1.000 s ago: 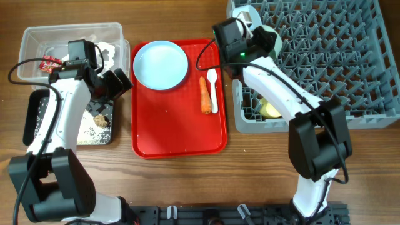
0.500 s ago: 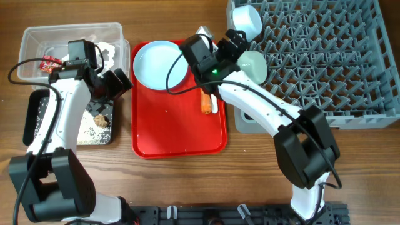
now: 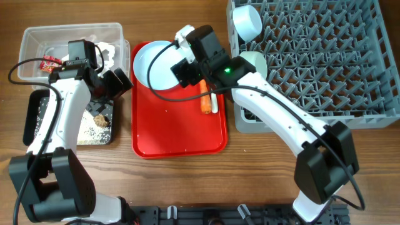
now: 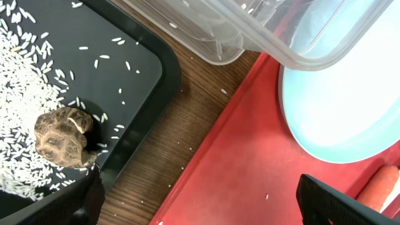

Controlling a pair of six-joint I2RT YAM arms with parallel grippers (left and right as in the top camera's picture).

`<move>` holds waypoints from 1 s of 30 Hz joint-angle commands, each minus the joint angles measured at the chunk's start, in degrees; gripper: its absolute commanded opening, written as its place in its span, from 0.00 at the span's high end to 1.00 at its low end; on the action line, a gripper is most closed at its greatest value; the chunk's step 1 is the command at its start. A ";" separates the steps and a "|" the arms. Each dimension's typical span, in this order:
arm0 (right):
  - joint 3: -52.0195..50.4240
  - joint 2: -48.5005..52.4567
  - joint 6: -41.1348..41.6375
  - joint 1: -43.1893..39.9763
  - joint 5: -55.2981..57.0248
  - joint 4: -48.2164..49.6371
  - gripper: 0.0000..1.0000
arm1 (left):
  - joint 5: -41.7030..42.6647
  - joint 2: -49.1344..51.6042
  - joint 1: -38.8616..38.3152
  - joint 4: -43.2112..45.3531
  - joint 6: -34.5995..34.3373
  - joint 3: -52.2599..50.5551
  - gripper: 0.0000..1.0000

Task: Sort waste into correct bins and load items into the dishwasher rack
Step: 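Reach the right gripper to the light-blue plate and grasp its edge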

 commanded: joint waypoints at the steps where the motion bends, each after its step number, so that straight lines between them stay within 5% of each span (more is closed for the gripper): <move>1: 0.04 -0.83 5.92 -0.20 -19.52 -0.28 0.29 | -0.55 -0.28 0.26 -0.02 -0.33 0.39 0.00; 4: 0.04 -0.79 8.68 -0.20 -18.67 2.25 0.39 | -0.55 -0.28 0.26 -0.02 -0.33 0.39 0.00; 10: 1.25 -0.76 30.99 -1.51 -6.43 2.10 0.45 | -0.55 -0.31 0.26 -0.02 -0.33 0.39 0.00; 17: 10.91 1.90 31.87 -4.44 -7.41 -5.88 0.44 | -0.55 -0.28 0.26 -0.02 -0.33 0.39 0.00; 30: 11.58 19.67 35.06 -4.48 -4.94 -0.39 0.50 | -0.57 -0.31 0.26 -0.02 -0.33 0.39 0.00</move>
